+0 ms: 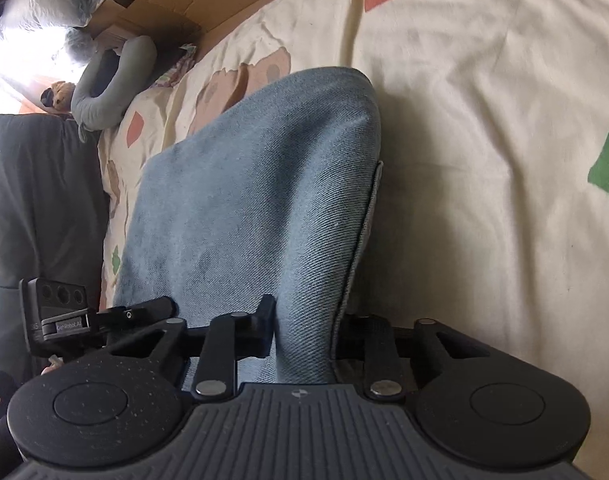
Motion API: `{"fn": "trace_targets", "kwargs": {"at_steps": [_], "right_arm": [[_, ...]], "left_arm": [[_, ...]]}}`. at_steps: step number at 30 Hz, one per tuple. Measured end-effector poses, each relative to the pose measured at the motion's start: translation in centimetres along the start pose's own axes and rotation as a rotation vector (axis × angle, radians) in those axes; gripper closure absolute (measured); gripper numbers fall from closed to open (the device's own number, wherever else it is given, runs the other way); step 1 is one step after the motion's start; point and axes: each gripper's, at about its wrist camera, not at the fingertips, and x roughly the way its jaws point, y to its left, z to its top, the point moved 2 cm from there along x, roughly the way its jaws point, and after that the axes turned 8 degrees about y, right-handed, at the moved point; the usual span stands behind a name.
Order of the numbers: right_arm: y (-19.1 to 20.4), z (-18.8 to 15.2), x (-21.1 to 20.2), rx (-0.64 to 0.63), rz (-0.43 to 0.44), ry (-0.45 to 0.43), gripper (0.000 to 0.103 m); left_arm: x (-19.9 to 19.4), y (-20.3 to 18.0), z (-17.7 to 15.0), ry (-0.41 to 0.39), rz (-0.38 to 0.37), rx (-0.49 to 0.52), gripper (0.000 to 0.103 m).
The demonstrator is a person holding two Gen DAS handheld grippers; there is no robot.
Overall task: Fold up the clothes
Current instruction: 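Lift the folded jeans off the sheet with both grippers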
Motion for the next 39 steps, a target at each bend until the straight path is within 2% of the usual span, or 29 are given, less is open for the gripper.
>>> {"fn": "trace_targets", "kwargs": {"at_steps": [2,4,6,8,10,14,15,16,22,29,39], "right_arm": [[0.6,0.1,-0.1,-0.010,-0.032,0.009,0.076],[0.4,0.3,0.2,0.016,-0.055,0.036,0.065],[-0.5,0.6,0.3,0.039,-0.051,0.053,0.058],[-1.4,0.9,0.1,0.055,-0.034,0.051,0.053],[-2.5,1.2,0.3,0.081,-0.004,0.071,0.043],[-3.7,1.4,1.3,0.133,0.090,0.071,0.043],[-3.4,1.3,1.5,0.127,0.104,0.074,0.043],[-3.1,1.1,1.7,0.117,0.117,0.079,0.050],[-1.8,0.9,0.8,0.092,0.109,0.059,0.077],[2.0,1.4,-2.2,0.026,0.065,0.057,0.080],[9.5,2.4,-9.8,-0.060,0.079,0.017,0.080]], "left_arm": [[0.0,-0.2,0.0,0.004,0.022,-0.003,0.061],[0.3,0.2,0.1,0.012,0.030,-0.026,0.061],[0.5,0.4,0.2,0.017,0.033,-0.039,0.060],[0.6,0.5,0.2,0.021,0.032,-0.049,0.060],[0.7,0.6,0.2,0.024,0.033,-0.052,0.060],[0.7,0.9,0.2,0.027,0.026,-0.073,0.060],[0.6,0.8,0.2,0.028,0.031,-0.074,0.060],[0.6,0.6,0.2,0.028,0.038,-0.074,0.060],[-0.1,-1.1,0.3,0.033,0.078,-0.064,0.062],[-2.6,-4.4,0.4,0.020,0.111,-0.058,0.063],[-10.1,-12.2,1.1,-0.041,0.137,-0.012,0.063]]}}
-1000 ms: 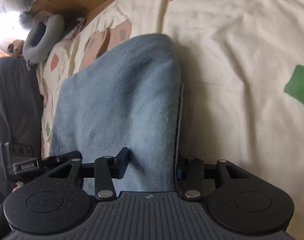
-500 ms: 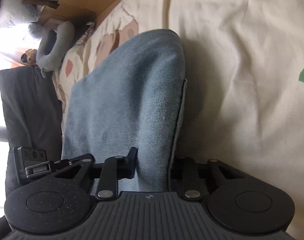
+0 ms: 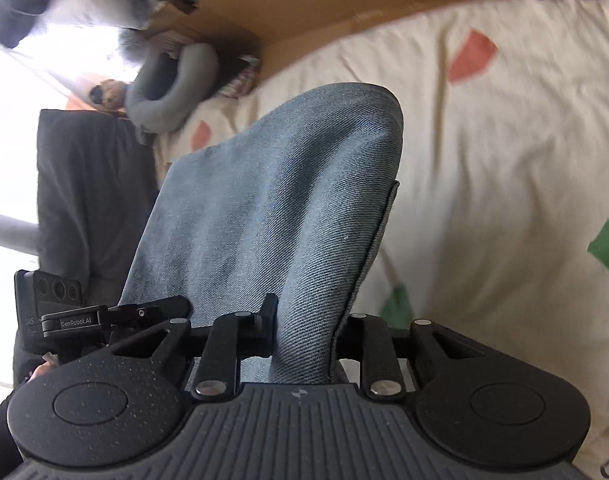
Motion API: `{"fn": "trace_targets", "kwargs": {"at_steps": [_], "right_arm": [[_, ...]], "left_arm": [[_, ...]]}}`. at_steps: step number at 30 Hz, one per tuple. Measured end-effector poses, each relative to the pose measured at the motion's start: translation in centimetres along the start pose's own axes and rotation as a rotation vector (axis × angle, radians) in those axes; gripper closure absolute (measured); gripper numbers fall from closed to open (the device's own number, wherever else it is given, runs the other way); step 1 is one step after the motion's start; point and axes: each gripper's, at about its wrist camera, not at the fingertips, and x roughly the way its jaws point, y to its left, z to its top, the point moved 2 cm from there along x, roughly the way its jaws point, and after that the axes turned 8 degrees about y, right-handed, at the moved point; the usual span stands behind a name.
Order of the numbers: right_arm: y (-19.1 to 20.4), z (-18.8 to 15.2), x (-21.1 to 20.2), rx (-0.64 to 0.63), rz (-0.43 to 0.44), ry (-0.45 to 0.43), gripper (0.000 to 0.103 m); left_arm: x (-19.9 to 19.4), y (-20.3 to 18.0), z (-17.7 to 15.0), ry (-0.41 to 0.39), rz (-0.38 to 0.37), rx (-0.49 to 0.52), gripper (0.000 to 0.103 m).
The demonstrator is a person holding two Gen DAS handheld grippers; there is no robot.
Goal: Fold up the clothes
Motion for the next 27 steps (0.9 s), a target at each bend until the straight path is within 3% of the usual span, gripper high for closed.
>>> {"fn": "trace_targets", "kwargs": {"at_steps": [11,17,27], "right_arm": [[9.4,1.1,-11.0,-0.086,0.004,-0.097,0.080],[13.5,0.9,-17.3,-0.118,-0.019,-0.149,0.080],[18.4,-0.5,-26.5,-0.120,-0.031,-0.222,0.080]], "left_arm": [[-9.1,-11.0,1.0,-0.080,-0.008,0.090,0.063],[-12.2,-16.2,0.6,-0.107,-0.034,0.114,0.063],[-16.9,-24.9,-0.5,-0.116,-0.006,0.160,0.063]]}}
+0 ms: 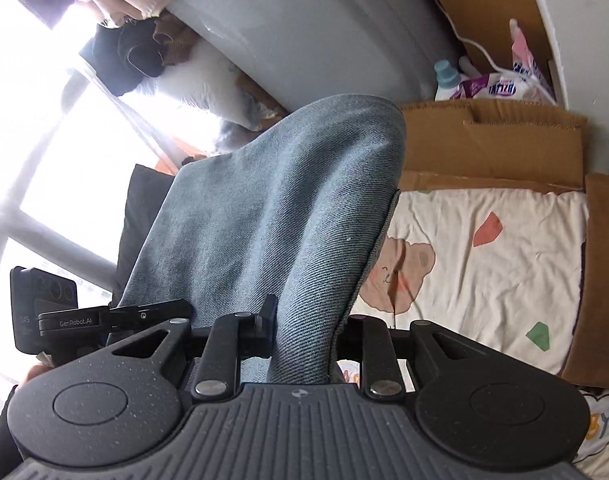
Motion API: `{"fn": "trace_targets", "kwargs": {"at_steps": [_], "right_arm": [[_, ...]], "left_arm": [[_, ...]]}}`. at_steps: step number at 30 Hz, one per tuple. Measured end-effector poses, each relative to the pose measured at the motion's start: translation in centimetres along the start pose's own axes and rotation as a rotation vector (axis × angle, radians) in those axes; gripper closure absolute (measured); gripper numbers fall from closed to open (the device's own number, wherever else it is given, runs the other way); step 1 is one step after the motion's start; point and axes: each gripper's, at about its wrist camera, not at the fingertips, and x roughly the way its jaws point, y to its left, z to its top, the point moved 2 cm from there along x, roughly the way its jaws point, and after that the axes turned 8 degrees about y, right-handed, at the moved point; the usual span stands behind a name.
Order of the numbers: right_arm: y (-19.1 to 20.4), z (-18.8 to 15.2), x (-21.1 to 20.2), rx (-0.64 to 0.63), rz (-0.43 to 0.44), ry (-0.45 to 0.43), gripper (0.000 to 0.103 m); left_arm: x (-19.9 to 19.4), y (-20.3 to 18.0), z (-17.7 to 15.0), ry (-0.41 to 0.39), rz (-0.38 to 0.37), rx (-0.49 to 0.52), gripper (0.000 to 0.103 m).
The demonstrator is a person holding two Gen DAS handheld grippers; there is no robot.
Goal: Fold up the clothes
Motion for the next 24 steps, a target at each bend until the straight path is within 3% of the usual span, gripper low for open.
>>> {"fn": "trace_targets", "kwargs": {"at_steps": [10,24], "right_arm": [[3.1,0.7,-8.3,-0.035,-0.030,-0.067,0.080],[2.3,-0.2,-15.2,-0.028,-0.062,-0.153,0.080]], "left_arm": [[-2.0,-6.6,-0.1,-0.039,-0.026,0.038,0.063],[-0.3,-12.0,-0.4,-0.026,-0.055,0.066,0.063]]}}
